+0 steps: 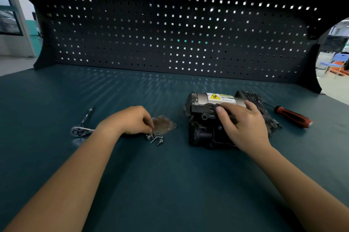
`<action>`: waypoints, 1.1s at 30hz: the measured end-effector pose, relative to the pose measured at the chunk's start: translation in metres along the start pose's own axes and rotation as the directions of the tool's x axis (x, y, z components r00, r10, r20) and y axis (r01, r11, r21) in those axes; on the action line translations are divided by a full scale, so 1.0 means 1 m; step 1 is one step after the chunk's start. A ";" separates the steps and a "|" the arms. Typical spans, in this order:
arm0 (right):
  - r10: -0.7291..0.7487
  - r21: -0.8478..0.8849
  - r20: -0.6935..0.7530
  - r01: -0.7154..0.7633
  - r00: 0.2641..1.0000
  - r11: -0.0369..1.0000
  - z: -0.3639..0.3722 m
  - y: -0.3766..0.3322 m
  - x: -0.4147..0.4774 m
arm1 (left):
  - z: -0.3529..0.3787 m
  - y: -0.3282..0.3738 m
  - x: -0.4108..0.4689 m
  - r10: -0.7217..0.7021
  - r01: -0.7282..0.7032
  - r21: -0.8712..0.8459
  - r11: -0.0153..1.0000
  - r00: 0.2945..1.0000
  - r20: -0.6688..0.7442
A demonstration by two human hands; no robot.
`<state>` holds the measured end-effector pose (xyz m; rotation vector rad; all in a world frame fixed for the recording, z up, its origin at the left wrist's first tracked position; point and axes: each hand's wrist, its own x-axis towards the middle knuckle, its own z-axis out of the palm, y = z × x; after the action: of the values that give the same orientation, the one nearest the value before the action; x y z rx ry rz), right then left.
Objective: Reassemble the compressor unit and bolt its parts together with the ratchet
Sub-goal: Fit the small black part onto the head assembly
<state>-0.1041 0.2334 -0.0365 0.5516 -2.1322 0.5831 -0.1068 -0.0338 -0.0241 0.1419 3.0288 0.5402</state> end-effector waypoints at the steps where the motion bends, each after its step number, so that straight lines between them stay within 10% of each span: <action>1: -0.011 -0.014 -0.005 0.011 1.000 1.000 0.000 0.000 -0.001 | 0.001 0.000 0.001 0.006 -0.006 -0.003 1.000 1.000 0.002; 23: 0.059 -0.014 0.078 -0.058 0.995 0.998 0.001 -0.001 -0.002 | 0.013 0.015 0.001 0.104 -0.104 0.025 0.994 0.994 0.018; 33: 0.106 0.124 0.039 -0.110 0.994 0.986 -0.001 -0.002 -0.001 | 0.015 0.021 0.001 0.141 -0.163 -0.088 0.983 0.966 -0.215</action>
<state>-0.1020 0.2328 -0.0364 0.5193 -2.1762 0.7785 -0.1048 -0.0093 -0.0314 0.3353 3.1993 0.7723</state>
